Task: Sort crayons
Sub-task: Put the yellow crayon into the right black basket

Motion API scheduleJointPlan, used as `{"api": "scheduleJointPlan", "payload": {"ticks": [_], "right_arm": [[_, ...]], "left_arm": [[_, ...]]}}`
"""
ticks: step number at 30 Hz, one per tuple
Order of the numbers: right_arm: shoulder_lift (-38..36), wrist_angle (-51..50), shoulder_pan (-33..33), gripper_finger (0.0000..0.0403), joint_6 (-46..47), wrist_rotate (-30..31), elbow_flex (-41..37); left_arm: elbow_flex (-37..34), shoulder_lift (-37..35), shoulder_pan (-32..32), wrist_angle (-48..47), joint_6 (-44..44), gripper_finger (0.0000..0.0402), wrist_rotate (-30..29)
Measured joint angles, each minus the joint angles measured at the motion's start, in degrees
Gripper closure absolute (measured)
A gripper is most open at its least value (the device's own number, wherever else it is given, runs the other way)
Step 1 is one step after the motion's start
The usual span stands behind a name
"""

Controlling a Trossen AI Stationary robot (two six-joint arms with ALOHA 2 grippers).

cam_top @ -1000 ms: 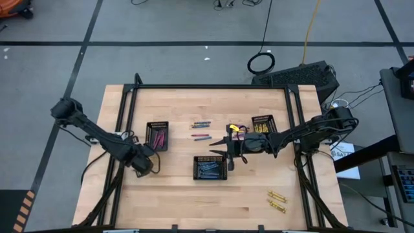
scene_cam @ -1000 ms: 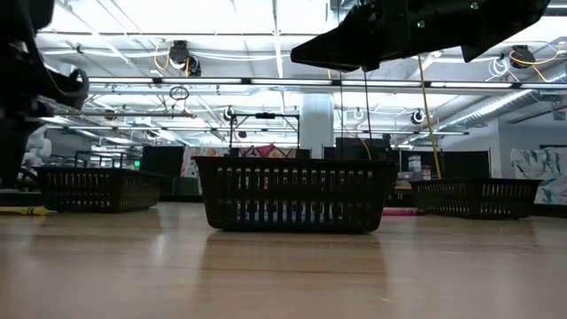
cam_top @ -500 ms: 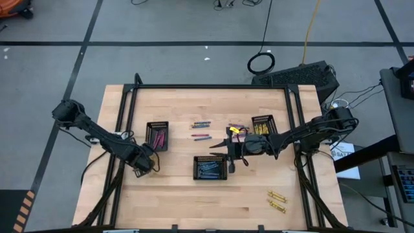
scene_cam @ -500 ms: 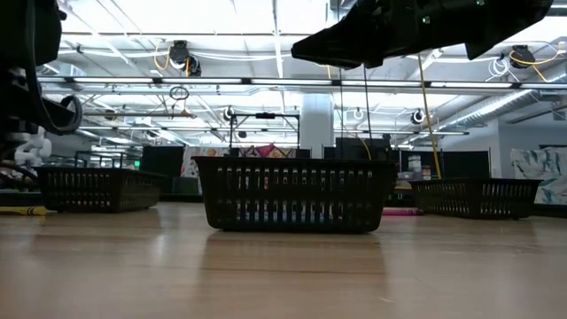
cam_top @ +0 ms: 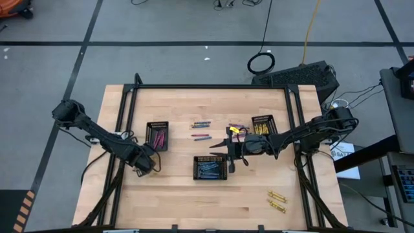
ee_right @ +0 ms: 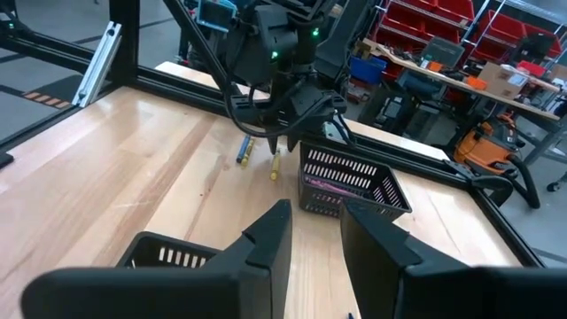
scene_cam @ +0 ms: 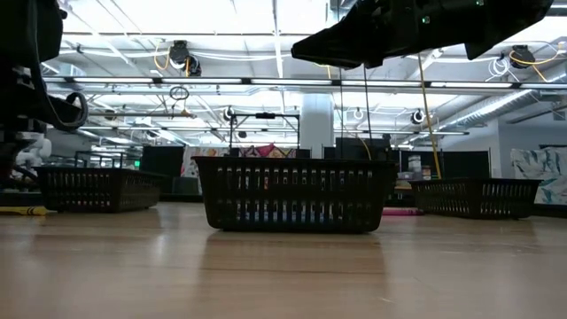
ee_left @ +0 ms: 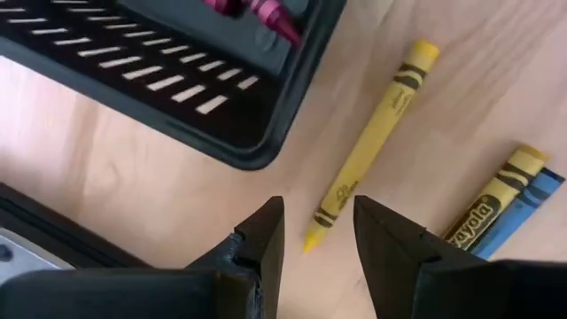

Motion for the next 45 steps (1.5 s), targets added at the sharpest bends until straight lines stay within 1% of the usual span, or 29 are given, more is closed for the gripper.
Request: {"api": "scheduleJointPlan", "payload": {"ticks": [8,18,24,28,33,37,40,43,45], "right_arm": [[0.0,0.0,0.2,0.0319,0.0,0.0,0.0],[0.0,0.0,0.2,0.0319,0.0,0.0,0.0],[0.0,0.0,0.2,0.0319,0.0,0.0,0.0],[0.0,0.0,0.2,0.0319,0.0,0.0,0.0],[0.0,0.0,0.2,0.0319,-0.2,0.0,0.0],[0.0,0.0,0.2,0.0319,-0.2,0.0,0.0],[0.0,0.0,0.2,0.0319,-0.2,0.0,0.0],[0.0,0.1,0.2,0.0319,-0.2,0.0,0.0],[0.0,0.5,0.2,0.0319,-0.2,0.0,0.0]], "left_arm": [[0.0,0.0,0.0,5.9,4.2,0.0275,-0.6],[0.0,0.0,0.0,5.7,4.4,0.0275,-1.1],[0.0,0.0,-0.1,7.1,7.5,0.0277,-1.1],[0.0,0.0,-0.1,9.4,10.5,0.0303,-0.6],[0.0,0.0,-0.1,10.0,10.7,0.0349,-0.5],[0.0,0.0,-0.1,9.1,9.4,0.0368,0.9],[0.0,0.0,0.7,6.3,4.4,0.036,2.6],[0.0,0.0,0.7,4.1,2.7,0.0332,3.2],[0.0,0.0,0.7,3.5,2.7,0.0309,1.7]]}}
